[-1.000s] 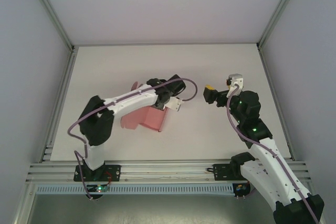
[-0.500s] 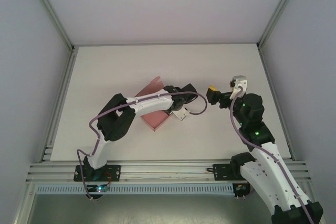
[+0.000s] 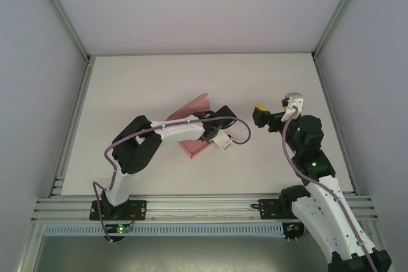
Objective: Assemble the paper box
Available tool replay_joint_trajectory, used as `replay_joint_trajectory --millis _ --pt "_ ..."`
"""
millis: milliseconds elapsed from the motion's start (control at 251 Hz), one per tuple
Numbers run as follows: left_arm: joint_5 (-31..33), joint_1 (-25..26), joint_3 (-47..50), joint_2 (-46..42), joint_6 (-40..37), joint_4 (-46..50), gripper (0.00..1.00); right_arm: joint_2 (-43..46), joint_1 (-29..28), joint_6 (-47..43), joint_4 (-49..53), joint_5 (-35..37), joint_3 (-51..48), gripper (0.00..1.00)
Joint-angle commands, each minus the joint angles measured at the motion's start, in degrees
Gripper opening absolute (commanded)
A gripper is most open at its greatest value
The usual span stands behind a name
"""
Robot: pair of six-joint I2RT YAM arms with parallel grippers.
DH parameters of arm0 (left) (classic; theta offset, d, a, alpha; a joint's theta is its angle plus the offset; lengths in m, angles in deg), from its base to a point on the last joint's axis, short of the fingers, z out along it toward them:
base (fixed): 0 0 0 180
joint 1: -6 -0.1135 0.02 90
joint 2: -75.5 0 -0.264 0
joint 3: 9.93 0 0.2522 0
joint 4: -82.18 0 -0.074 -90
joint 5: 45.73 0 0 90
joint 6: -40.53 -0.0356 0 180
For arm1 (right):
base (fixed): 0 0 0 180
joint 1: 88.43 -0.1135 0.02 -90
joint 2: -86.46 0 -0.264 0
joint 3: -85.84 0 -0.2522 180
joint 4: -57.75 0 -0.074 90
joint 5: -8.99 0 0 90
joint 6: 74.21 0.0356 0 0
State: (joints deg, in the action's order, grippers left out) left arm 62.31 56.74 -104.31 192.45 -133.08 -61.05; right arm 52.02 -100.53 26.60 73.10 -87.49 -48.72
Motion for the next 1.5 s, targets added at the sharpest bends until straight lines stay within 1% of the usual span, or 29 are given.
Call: replay_joint_trajectory --millis 0,120,200,243,287,315,367,419,487,519,559,611,658,702,842,962,990,1018,1070,1101,1117,1137,1165,1177,1269,1345,1433,1497 --pt "-9.2 1.6 5.0 1.9 3.5 -8.1 0.0 0.3 0.4 1.2 0.0 -0.9 -0.3 0.98" --pt "-9.4 1.8 5.3 1.8 5.5 -7.9 0.0 0.3 0.5 1.6 0.2 -1.4 -0.1 0.98" --pt "-7.8 1.6 4.4 1.7 5.8 -7.5 0.0 0.5 0.5 1.7 0.3 -1.7 0.0 0.98" --pt "-7.4 1.5 3.6 1.2 6.2 -6.8 0.1 0.6 0.5 1.7 0.4 -1.9 -0.1 0.98" --pt "-7.8 1.3 2.8 0.5 6.8 -6.2 0.16 0.7 0.5 1.8 0.5 -2.0 -0.2 0.98" --pt "-8.3 1.1 2.4 0.0 7.3 -6.0 0.23 0.9 0.5 1.8 0.7 -1.9 -0.2 0.98" --pt "-9.0 0.9 2.0 -0.9 7.6 -5.9 0.26 1.2 0.5 1.8 0.7 -1.9 -0.5 0.98" --pt "-9.1 0.8 2.0 -1.8 7.3 -6.1 0.33 1.3 0.6 1.7 1.0 -1.7 -0.6 0.98" --pt "-8.7 0.7 1.7 -2.5 7.0 -6.0 0.34 1.7 0.7 1.5 1.1 -1.6 -0.6 0.98" --pt "-8.5 0.7 1.6 -2.8 7.0 -6.1 0.37 1.6 0.7 1.5 1.3 -1.5 -0.6 0.98" --pt "-8.2 0.6 1.4 -3.1 6.9 -5.8 0.37 1.7 0.7 1.6 1.4 -1.4 -0.7 0.98" --pt "-8.0 0.5 1.4 -3.6 7.1 -6.2 0.42 1.7 0.8 1.6 1.4 -1.3 -0.8 0.98" --pt "-7.9 0.4 1.4 -4.0 7.2 -6.3 0.43 1.7 0.8 1.5 1.4 -1.4 -0.8 0.98" --pt "-7.8 0.4 1.6 -4.4 7.3 -6.4 0.48 1.7 0.8 1.5 1.4 -1.3 -0.8 0.98" --pt "-7.4 0.2 1.7 -5.5 7.9 -7.3 0.51 1.4 0.8 1.5 1.3 -1.2 -0.8 0.98" --pt "-7.1 0.1 1.8 -7.0 8.8 -7.4 0.57 1.1 0.9 1.5 1.6 -0.5 -0.7 0.98" --pt "-7.2 0.1 1.9 -7.6 9.3 -7.3 0.6 1.1 1.0 1.5 1.6 -0.2 -0.7 0.98" --pt "-7.5 0.0 2.2 -8.4 10.2 -7.7 0.63 1.0 1.1 1.5 1.7 0.0 -0.6 0.98" --pt "-9.2 -0.2 2.4 -10.3 12.1 -7.3 0.67 0.8 1.3 1.7 1.9 1.0 -0.6 0.98" --pt "-10.1 -0.3 2.8 -11.6 13.3 -7.2 0.71 0.7 1.4 1.8 2.3 2.1 -0.3 0.98" --pt "-10.7 -0.4 3.0 -12.3 13.9 -7.3 0.78 0.6 1.5 1.8 2.4 2.5 -0.3 0.98" --pt "-11.2 -0.4 3.3 -13.1 14.6 -7.4 0.82 0.5 1.7 1.8 2.7 3.2 -0.2 0.98" --pt "-11.6 -0.6 3.8 -14.2 15.7 -7.7 0.97 0.3 1.9 2.3 3.4 4.6 0.1 0.98" --pt "-11.8 -0.7 4.1 -14.7 15.9 -7.8 1.0 0.2 2.0 2.8 3.5 5.5 0.2 0.98" --pt "-12.6 -1.2 6.1 -18.6 20.1 -11.0 1.0 -0.6 2.9 4.1 5.0 9.7 0.9 0.98" --pt "-12.4 -1.5 7.5 -21.7 24.2 -13.3 1.0 -1.6 3.7 4.1 6.1 10.8 1.9 0.98" --pt "-8.8 -1.9 7.4 -24.7 33.6 -17.5 1.0 -4.1 4.4 3.4 6.2 7.7 2.7 0.98" --pt "-5.0 -2.1 5.4 -26.1 42.7 -17.3 1.0 -7.1 4.5 2.0 6.2 3.2 3.5 0.98"
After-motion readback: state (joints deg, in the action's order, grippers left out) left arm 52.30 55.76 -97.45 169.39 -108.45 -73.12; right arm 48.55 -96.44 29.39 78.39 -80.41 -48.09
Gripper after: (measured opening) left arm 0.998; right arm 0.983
